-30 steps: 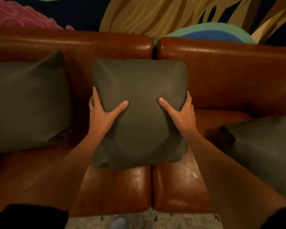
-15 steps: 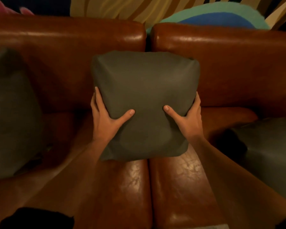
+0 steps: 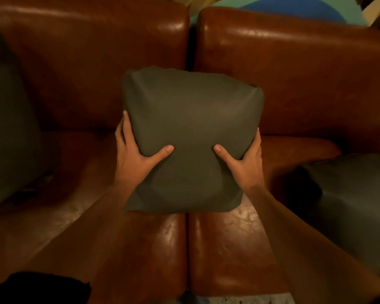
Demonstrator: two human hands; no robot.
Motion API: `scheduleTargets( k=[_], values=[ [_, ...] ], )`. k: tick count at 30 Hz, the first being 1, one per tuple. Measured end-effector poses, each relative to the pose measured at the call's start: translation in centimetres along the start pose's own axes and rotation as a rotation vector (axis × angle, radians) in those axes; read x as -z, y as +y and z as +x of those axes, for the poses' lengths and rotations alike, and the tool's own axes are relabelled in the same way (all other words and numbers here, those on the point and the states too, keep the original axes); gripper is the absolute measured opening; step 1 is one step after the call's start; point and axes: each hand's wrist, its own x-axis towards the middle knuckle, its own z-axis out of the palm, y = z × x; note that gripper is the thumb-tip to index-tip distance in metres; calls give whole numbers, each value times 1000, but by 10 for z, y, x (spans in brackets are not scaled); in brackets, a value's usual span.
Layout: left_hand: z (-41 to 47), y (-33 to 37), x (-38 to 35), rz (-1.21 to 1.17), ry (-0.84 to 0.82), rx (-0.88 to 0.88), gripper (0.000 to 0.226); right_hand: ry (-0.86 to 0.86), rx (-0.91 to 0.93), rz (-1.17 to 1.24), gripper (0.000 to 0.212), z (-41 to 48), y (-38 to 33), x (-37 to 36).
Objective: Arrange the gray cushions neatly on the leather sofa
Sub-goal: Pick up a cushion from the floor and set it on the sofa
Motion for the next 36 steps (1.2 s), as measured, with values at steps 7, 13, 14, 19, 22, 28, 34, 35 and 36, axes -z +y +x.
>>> scheduleTargets(
  k=[7,13,14,19,22,28,34,35,36],
  values=[
    [8,-21,28,57,39,-26,124,-55,83,59,128,2,-8,-30],
    [8,-41,26,49,7,20,126,-105,59,43,132,11,-6,-45],
    [7,-40,26,46,12,23,126,-100,50,40,133,12,-6,-45],
    [2,-34,26,60,74,26,120,-97,32,6,135,10,-9,-41],
    [2,-30,25,21,64,57,118,-101,15,18,134,10,-14,-40],
    [-1,-27,26,31,107,65,114,-118,6,1,132,9,-15,-36],
    [2,-21,26,1,107,61,112,-120,18,-1,132,8,-18,-34],
    [2,-20,26,8,117,55,111,-119,25,-9,132,8,-17,-33],
    [2,-19,27,16,125,49,110,-115,31,-17,132,7,-17,-31]
  ],
)
